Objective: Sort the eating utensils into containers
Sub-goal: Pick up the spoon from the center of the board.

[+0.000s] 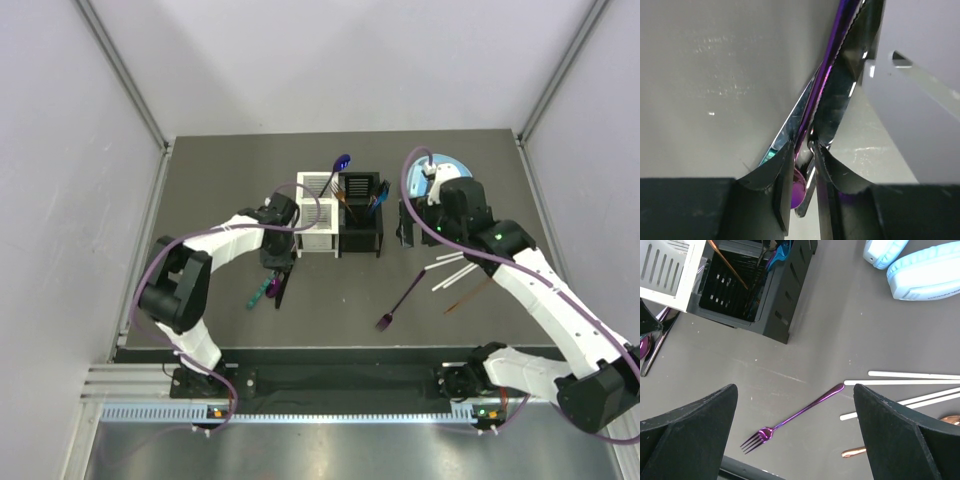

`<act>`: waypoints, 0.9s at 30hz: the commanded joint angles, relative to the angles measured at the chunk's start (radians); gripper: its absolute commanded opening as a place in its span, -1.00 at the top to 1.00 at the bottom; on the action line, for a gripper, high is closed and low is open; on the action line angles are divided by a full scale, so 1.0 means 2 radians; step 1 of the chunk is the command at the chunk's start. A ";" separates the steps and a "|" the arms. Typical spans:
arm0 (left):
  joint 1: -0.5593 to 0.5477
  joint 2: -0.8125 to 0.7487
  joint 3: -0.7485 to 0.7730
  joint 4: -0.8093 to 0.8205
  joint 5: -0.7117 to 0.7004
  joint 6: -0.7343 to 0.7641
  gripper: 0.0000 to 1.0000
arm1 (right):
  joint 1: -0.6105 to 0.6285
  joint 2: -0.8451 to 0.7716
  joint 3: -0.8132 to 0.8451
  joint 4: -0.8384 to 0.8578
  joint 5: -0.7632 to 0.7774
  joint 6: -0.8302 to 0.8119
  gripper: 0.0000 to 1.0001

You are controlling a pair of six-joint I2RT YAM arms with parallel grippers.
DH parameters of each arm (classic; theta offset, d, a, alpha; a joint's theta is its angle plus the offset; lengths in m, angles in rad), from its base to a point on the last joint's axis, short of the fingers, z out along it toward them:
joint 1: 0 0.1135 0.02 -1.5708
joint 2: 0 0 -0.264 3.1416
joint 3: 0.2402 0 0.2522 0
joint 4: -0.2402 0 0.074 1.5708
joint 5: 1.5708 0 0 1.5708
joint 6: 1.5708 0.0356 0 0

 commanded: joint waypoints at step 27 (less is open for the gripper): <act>0.014 -0.050 -0.010 -0.034 0.002 -0.005 1.00 | -0.026 -0.028 -0.032 0.034 -0.031 -0.003 -0.99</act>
